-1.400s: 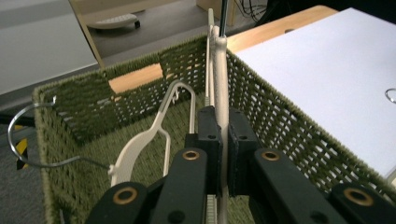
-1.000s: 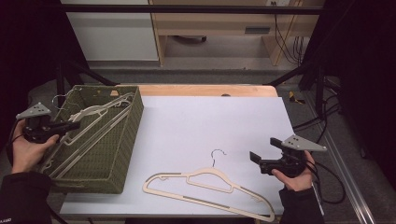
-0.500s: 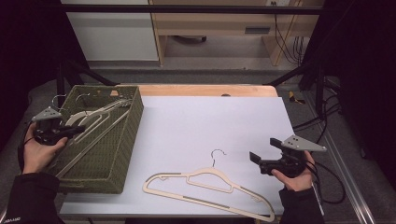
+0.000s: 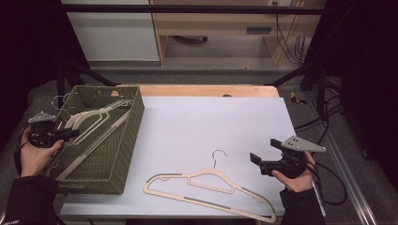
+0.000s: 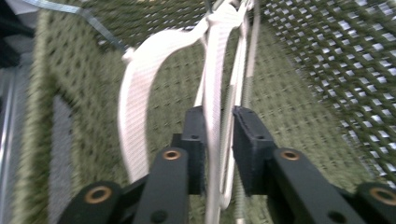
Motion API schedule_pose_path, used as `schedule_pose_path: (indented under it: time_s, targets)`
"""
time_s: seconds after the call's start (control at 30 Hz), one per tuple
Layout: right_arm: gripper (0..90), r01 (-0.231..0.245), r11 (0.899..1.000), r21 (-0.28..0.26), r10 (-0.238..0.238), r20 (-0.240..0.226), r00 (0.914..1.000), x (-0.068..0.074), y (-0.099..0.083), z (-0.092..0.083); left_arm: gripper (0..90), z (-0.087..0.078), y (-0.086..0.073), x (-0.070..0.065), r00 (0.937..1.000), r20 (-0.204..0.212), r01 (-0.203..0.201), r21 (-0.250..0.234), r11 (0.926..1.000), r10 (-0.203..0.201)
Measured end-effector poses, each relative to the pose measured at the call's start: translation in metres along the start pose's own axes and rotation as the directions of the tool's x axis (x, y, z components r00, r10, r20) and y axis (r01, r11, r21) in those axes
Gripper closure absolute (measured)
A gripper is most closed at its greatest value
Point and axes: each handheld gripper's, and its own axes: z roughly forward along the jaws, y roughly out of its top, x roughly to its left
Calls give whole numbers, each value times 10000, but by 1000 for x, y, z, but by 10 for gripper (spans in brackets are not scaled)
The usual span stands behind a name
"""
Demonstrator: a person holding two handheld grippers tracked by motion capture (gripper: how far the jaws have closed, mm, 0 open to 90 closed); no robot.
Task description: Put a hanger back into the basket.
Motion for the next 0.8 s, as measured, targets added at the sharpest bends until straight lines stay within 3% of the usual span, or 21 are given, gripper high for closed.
schedule_pose_path:
  time_s: [0.13,0.37,0.47,0.63,0.8]
  targets:
    - [50,20,10000,17,-20,0,10000,0,0,0,682,1,-3,2,9998,67,167,67,9998,-167]
    - [50,77,9999,78,-77,-30,10000,0,-1,1,542,4,-4,-1,9997,-180,170,295,9994,-165]
    - [50,67,10000,58,-67,-52,10000,1,-1,1,524,2,-5,-2,9996,-226,179,351,9992,-171]
    - [51,72,10000,27,-72,-25,10000,0,0,-1,464,-9,-1,-9,9999,-138,100,43,9999,-100]
    - [53,-1,10000,-78,1,-49,10000,1,0,-1,389,-25,9,-27,9998,171,-93,-874,9961,108]
